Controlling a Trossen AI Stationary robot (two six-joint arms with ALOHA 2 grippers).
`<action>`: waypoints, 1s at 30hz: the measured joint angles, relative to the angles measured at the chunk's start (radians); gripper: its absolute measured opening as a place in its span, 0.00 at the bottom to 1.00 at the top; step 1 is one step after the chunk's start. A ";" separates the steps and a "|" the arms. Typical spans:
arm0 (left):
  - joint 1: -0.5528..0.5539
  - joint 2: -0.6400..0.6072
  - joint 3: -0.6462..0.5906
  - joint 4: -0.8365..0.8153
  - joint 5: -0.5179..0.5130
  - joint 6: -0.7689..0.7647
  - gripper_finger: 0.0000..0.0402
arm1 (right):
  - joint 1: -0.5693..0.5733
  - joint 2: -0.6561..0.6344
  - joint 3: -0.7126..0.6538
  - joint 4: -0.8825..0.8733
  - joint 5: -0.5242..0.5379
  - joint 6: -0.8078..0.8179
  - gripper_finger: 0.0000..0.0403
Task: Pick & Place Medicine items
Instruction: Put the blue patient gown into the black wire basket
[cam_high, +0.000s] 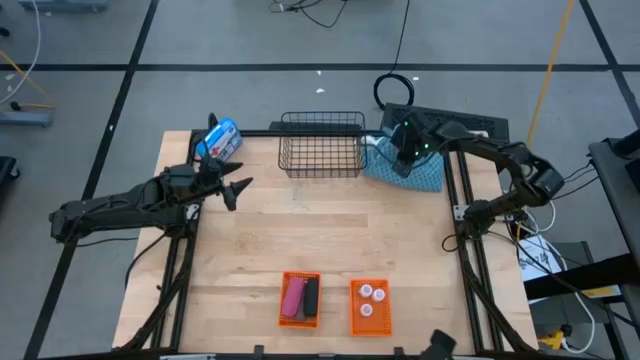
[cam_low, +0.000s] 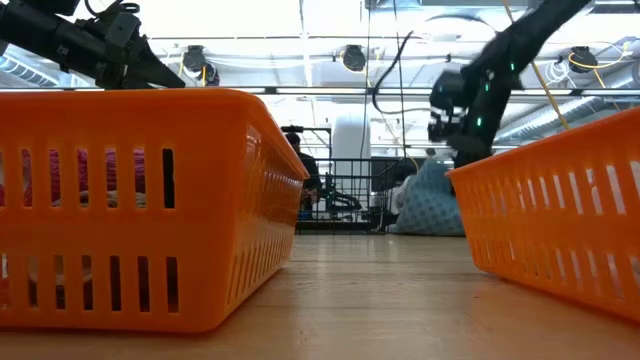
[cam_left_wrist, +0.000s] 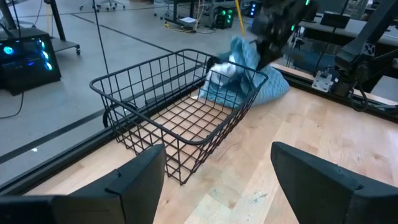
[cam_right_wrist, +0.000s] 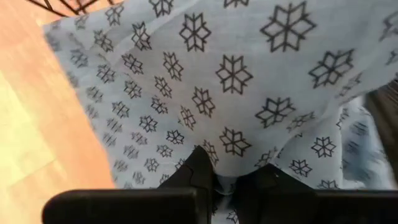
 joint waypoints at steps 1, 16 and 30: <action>0.000 0.000 0.000 0.000 0.000 0.000 0.75 | 0.000 0.015 -0.031 0.053 -0.018 -0.009 0.06; 0.000 0.001 0.000 -0.001 -0.001 -0.009 0.75 | 0.067 0.076 -0.250 0.553 -0.053 0.023 0.52; 0.000 0.005 0.000 -0.001 -0.001 -0.011 0.75 | 0.111 0.063 -0.127 0.473 0.116 0.139 0.81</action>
